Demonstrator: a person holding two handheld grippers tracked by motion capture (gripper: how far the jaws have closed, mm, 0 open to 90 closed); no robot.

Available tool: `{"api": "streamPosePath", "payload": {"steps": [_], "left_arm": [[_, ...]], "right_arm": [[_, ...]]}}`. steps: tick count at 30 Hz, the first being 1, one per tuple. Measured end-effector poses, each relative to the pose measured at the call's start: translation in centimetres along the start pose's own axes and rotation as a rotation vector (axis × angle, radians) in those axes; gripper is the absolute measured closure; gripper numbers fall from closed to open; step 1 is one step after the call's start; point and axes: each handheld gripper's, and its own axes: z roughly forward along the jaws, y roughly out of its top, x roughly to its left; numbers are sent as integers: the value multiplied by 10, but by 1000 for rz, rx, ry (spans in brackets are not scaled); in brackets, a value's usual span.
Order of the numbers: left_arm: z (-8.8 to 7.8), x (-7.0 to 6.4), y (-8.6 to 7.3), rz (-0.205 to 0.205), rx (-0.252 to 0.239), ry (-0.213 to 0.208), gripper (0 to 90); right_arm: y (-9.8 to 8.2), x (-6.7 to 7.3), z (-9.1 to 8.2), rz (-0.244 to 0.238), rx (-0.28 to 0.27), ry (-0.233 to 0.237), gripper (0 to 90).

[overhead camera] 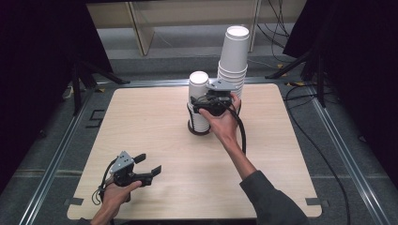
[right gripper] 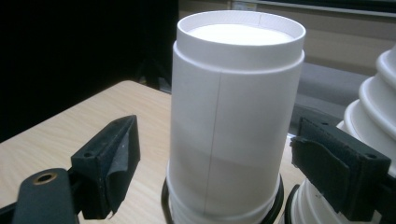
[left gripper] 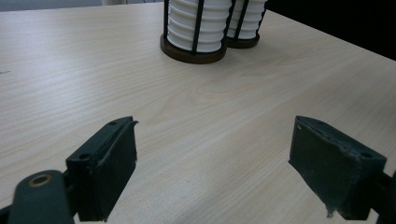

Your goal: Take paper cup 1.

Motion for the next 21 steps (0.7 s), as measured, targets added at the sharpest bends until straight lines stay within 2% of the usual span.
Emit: {"api": "streamPosePath", "payload": {"steps": [1, 2, 3, 4, 6, 8, 10, 13, 17, 19, 21], "left_arm": [[0, 0, 0, -8, -4, -5, 144], [0, 0, 0, -9, -4, -4, 145], [0, 0, 0, -11, -5, -5, 145], [0, 0, 0, -11, -5, -5, 145], [0, 0, 0, -14, -7, -7, 145], [-1, 0, 1, 4, 0, -1, 145], [0, -1, 0, -17, -9, -10, 145], [0, -2, 0, -20, -13, -12, 144], [-2, -1, 1, 3, 6, -3, 144], [-1, -1, 1, 3, 7, -2, 145], [-2, -1, 1, 3, 6, -3, 145]], "right_arm": [[2, 3, 4, 23, 17, -22, 157], [3, 4, 7, 22, 0, -29, 158], [3, 5, 10, 27, -19, -56, 158], [3, 5, 10, 27, -19, -56, 158], [8, 7, 15, 13, -1, -90, 156], [10, 9, 19, 33, 4, -106, 156], [11, 11, 24, 29, 14, -118, 154], [11, 13, 31, 11, 33, -152, 150], [11, 13, 37, 31, 25, -175, 156], [13, 13, 38, 41, 39, -174, 178], [14, 12, 38, 82, 24, -170, 191]]}}
